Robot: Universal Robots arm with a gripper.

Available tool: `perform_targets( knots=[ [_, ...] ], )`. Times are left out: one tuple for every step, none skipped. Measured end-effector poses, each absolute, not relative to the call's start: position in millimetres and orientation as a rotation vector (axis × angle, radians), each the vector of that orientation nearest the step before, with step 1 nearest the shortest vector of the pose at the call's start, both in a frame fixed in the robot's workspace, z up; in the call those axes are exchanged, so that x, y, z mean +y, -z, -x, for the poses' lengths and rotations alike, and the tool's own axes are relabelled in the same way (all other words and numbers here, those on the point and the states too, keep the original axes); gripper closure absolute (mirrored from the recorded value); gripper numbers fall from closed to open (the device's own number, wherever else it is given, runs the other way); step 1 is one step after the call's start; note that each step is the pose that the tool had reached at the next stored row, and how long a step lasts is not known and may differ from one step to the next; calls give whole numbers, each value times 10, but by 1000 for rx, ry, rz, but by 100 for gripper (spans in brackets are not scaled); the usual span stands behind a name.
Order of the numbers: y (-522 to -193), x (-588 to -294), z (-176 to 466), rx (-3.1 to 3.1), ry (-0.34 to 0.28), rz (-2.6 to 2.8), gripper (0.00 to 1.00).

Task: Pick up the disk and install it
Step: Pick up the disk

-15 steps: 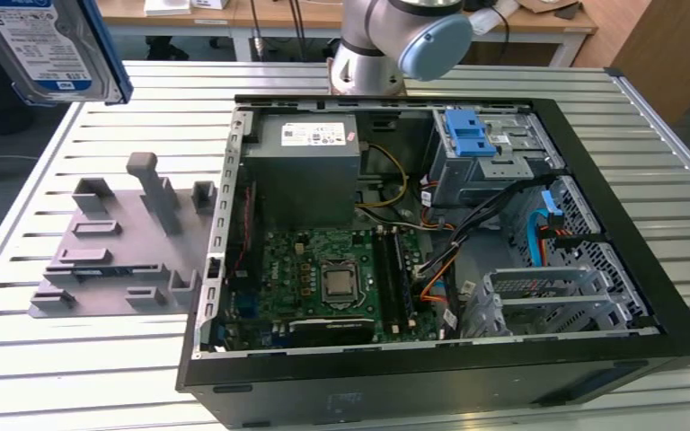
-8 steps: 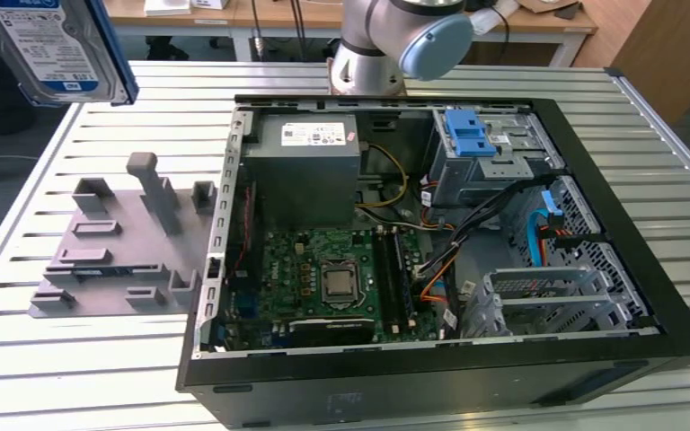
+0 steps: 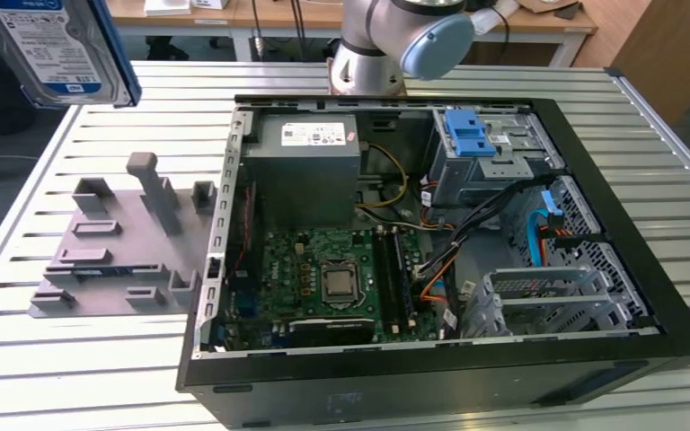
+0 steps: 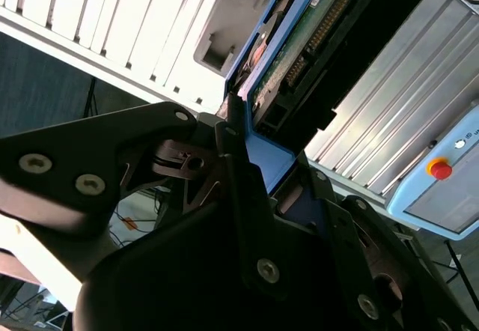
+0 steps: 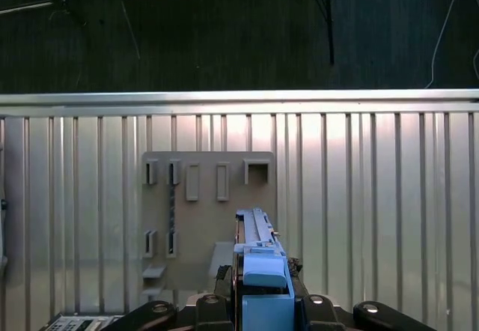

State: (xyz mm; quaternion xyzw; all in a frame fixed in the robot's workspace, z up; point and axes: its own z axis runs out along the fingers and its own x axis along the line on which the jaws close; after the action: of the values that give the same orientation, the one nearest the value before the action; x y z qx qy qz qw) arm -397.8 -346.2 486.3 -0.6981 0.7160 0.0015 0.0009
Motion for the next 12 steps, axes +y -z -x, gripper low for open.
perform_targets(
  knots=[
    [-4863,-3469,3973,2248,-5,2192,64],
    [-4864,-3477,3968,2248,-5,2192,64],
    [-4863,-3487,3962,2248,-6,2192,64],
    [-4863,-3496,3956,2249,-6,2192,64],
    [-4863,-3505,3950,2249,-7,2192,64],
    [-4863,-3516,3942,2249,-7,2193,64],
    [-4864,-3525,3934,2250,-8,2193,64],
    [-4863,-3533,3927,2250,-9,2193,64],
    [-4862,-3540,3918,2250,-9,2193,64],
    [-4863,-3547,3908,2250,-10,2194,64],
    [-4863,-3552,3899,2251,-11,2194,64],
    [-4864,-3557,3889,2251,-12,2195,64]
  ],
)
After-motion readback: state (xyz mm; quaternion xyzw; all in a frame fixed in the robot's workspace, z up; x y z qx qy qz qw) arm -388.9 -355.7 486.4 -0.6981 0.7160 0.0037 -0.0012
